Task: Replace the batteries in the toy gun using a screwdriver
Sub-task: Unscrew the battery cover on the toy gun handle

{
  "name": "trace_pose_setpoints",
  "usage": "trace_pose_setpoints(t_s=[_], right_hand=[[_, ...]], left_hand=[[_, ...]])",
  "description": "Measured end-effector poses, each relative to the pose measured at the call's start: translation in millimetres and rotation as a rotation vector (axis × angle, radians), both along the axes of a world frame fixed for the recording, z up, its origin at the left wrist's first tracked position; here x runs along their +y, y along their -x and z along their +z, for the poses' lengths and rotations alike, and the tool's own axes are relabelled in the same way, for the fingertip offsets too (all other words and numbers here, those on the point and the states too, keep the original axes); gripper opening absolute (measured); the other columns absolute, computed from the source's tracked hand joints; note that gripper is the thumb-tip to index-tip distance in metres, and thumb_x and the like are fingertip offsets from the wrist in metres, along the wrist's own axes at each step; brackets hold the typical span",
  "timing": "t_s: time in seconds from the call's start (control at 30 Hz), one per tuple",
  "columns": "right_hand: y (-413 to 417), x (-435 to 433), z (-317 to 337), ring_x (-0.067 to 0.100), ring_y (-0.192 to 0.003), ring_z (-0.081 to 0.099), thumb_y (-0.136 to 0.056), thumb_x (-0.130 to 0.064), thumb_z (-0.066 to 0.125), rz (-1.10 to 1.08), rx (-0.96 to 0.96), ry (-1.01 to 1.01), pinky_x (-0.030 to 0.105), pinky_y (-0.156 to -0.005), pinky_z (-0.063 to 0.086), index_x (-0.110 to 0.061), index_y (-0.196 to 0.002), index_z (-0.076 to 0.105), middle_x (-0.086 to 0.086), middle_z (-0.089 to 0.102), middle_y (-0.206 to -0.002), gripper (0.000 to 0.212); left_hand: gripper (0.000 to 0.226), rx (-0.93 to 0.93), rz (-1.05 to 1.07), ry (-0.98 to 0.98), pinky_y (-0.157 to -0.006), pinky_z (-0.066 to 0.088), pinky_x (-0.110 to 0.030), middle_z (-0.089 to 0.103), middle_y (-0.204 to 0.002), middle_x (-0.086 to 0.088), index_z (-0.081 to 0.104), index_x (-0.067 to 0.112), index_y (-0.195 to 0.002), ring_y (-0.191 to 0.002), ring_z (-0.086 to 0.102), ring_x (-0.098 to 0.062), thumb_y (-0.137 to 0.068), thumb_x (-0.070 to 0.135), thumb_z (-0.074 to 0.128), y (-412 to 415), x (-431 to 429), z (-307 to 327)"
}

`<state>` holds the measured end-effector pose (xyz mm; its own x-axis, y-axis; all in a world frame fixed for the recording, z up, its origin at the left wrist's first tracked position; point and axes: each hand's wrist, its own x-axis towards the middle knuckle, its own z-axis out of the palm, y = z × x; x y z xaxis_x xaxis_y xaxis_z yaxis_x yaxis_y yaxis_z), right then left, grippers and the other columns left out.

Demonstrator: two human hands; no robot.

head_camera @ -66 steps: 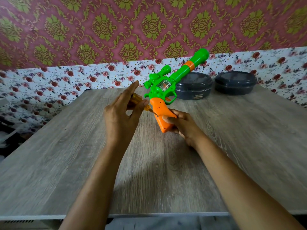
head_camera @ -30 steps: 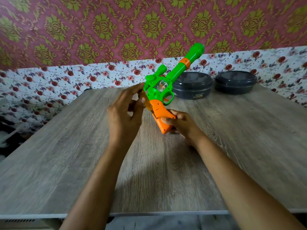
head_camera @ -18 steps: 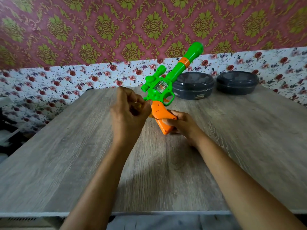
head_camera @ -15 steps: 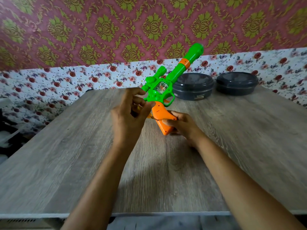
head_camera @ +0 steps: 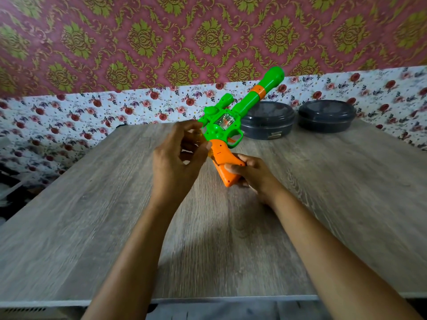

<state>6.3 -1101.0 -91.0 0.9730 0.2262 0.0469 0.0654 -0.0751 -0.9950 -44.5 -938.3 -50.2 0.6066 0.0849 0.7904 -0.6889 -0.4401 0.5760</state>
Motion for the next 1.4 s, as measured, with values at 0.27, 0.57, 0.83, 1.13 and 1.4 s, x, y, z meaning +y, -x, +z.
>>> trace_pose_setpoints(t_s=[0.27, 0.57, 0.83, 1.13, 1.4], right_hand=[[-0.4, 1.6, -1.7, 0.011, -0.084, 0.057, -0.088, -0.015, 0.056, 0.010, -0.023, 0.040, 0.027, -0.070, 0.049, -0.027, -0.122, 0.054, 0.002, 0.061, -0.101, 0.036], [1.5, -0.1, 1.0, 0.020, -0.095, 0.053, -0.090, -0.013, 0.054, 0.012, 0.008, -0.008, 0.026, -0.069, 0.045, -0.021, -0.125, 0.053, 0.018, 0.060, -0.114, 0.036], [0.0, 0.7, -1.7, 0.024, -0.095, 0.053, -0.088, -0.011, 0.056, 0.019, -0.004, -0.022, 0.034, -0.078, 0.045, -0.024, -0.119, 0.055, 0.024, 0.061, -0.116, 0.033], [0.4, 2.9, -1.1, 0.022, -0.098, 0.058, -0.089, -0.010, 0.054, 0.040, -0.015, 0.033, 0.044, -0.088, 0.051, -0.019, -0.126, 0.054, 0.008, 0.061, -0.110, 0.039], [-1.4, 1.3, -3.3, 0.018, -0.096, 0.059, -0.085, -0.020, 0.061, 0.041, -0.020, 0.037, 0.035, -0.080, 0.052, -0.022, -0.131, 0.050, 0.004, 0.062, -0.112, 0.047]], left_hand=[[0.035, -0.059, 0.115, -0.008, -0.050, 0.033, -0.016, 0.049, -0.069, -0.001, 0.045, 0.026, -0.077, -0.051, 0.043, -0.010, -0.071, 0.031, 0.079, -2.6, -0.3, -3.6], [0.009, 0.074, -0.075, 0.060, -0.050, 0.050, -0.035, 0.065, -0.072, -0.003, 0.062, 0.029, -0.084, -0.055, 0.059, -0.022, -0.078, 0.029, 0.069, 2.5, -1.3, 1.2], [0.019, 0.102, -0.163, 0.032, -0.060, 0.053, -0.026, 0.066, -0.087, 0.001, 0.060, 0.023, -0.099, -0.062, 0.063, -0.009, -0.081, 0.027, 0.065, 1.6, -1.5, 0.1], [0.031, 0.111, 0.043, 0.021, -0.045, 0.043, -0.026, 0.055, -0.064, -0.001, 0.045, 0.017, -0.079, -0.047, 0.049, -0.011, -0.076, 0.013, 0.076, 0.7, -5.5, -3.7], [0.018, 0.123, -0.077, 0.071, -0.052, 0.050, -0.031, 0.058, -0.080, 0.000, 0.054, 0.031, -0.092, -0.056, 0.059, -0.015, -0.081, 0.019, 0.062, -2.7, 1.0, -1.7]])
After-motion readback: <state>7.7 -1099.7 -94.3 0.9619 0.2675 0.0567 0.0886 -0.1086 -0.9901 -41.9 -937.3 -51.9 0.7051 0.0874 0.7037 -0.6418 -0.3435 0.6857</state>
